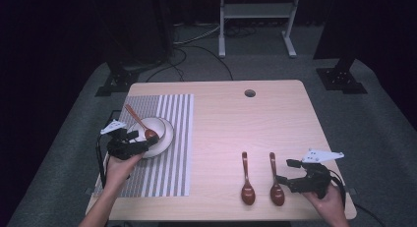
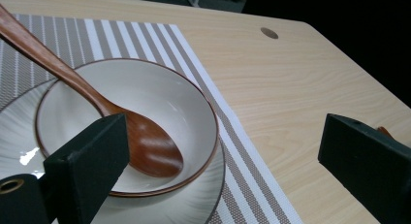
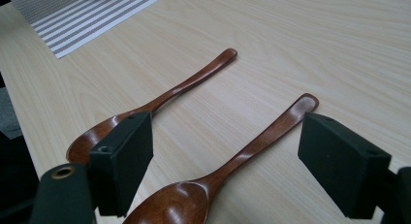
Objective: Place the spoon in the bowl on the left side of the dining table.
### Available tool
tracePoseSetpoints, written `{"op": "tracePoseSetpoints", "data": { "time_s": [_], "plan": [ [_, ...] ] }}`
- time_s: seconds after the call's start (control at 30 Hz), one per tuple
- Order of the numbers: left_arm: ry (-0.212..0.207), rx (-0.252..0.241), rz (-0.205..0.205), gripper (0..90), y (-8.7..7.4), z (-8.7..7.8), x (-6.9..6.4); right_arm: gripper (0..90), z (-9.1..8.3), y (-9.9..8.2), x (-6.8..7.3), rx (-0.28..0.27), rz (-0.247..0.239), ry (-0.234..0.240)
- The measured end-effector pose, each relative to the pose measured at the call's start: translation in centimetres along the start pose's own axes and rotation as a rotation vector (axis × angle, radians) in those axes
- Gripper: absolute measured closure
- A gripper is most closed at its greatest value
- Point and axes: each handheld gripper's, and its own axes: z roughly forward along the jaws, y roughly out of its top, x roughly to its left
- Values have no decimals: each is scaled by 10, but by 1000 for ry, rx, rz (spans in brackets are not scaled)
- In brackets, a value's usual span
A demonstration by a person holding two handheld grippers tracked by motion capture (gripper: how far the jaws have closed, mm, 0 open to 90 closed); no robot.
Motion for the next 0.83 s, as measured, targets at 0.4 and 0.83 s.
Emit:
{"op": "tracePoseSetpoints", "data": {
  "time_s": [0.4,0.83],
  "plan": [
    [-60,32,50,34,-7,10,-26,189,1,0,0,6,0,3],
    [-133,54,91,34,-15,19,-52,189,-1,-2,-2,5,3,2]
  ]
}}
